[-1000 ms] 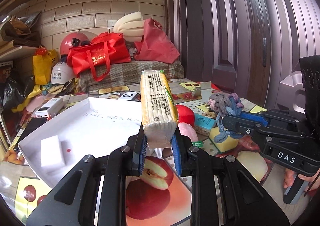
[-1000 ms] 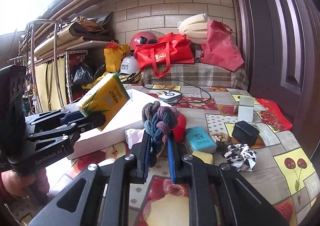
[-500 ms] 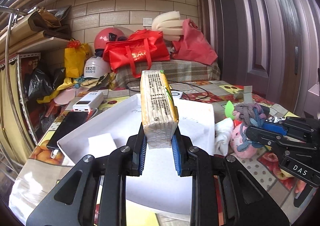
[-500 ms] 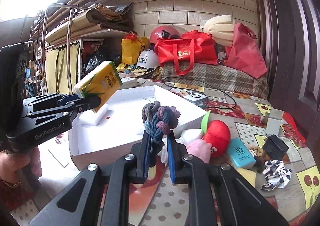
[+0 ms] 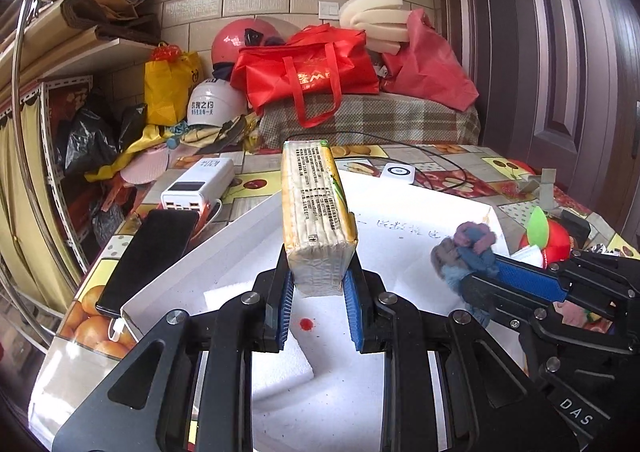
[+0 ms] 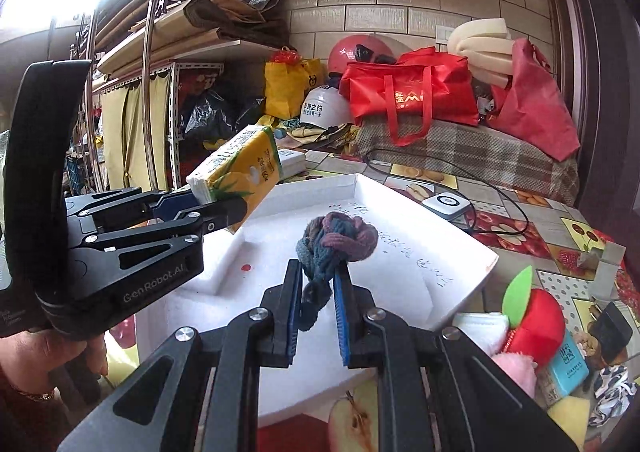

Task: Organize soft objects
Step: 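Carry the tissue pack and rope into the white tray and open both grippers, then move the left gripper to the yellow sponge while the right gripper approaches the patterned cloth, then grasp the yellow octagonal sponge with the left gripper while the right gripper grasps the patterned cloth, then carry the sponge and patterned cloth into the white tray and open both grippers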

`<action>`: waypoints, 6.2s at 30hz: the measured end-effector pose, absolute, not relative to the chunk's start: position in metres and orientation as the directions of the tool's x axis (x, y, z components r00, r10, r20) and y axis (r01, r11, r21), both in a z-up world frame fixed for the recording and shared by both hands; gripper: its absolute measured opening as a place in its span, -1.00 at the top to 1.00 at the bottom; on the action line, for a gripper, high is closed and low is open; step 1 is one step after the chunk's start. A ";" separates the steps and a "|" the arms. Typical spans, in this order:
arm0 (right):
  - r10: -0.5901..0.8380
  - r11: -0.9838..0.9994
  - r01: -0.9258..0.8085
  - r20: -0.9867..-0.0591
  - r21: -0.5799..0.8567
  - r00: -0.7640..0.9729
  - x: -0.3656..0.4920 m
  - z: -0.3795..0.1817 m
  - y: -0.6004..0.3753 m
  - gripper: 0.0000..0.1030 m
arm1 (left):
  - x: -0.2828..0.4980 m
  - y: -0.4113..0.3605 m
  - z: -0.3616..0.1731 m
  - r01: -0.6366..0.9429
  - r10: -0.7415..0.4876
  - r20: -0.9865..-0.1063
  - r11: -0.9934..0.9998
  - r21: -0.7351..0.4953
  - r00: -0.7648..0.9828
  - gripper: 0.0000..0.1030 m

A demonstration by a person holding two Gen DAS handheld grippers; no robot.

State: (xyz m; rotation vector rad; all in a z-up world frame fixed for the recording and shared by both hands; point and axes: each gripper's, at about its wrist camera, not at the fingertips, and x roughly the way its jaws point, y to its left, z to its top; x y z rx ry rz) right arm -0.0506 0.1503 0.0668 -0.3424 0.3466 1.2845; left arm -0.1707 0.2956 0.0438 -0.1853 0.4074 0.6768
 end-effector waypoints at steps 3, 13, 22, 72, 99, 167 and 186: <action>0.856 0.241 -0.969 -0.460 -0.048 0.235 -0.049 0.065 0.168 0.73 | -0.167 0.308 0.041 -0.657 0.561 -0.461 0.752 -0.065 0.688 0.57; 0.844 0.269 -0.963 -0.486 0.014 0.228 -0.037 0.063 0.178 0.68 | -0.164 0.315 0.039 -0.715 0.604 -0.494 0.697 -0.054 0.625 0.32; 0.848 0.360 -0.933 -0.426 0.030 0.314 -0.030 0.069 0.168 -0.59 | -0.176 0.316 0.041 -0.774 0.678 -0.452 0.631 -0.047 0.580 -1.00; 0.606 0.643 -0.761 -0.665 0.088 0.436 0.139 0.043 -0.050 -1.00 | -0.062 0.031 0.026 0.088 -0.058 -0.673 0.996 0.010 0.737 -0.99; 0.667 0.663 -0.748 -0.448 -0.007 0.595 0.106 0.071 -0.056 0.06 | -0.106 0.052 0.051 -0.092 0.102 -0.430 0.995 0.045 0.897 -0.19; 0.835 0.376 -0.927 -0.436 0.004 0.337 -0.016 0.069 0.153 0.02 | -0.161 0.274 0.052 -0.724 0.676 -0.335 0.689 -0.030 0.656 -0.22; 0.781 0.424 -0.905 -0.524 0.045 0.340 0.010 0.061 0.197 0.02 | -0.157 0.287 0.048 -0.748 0.682 -0.383 0.663 -0.036 0.623 -0.22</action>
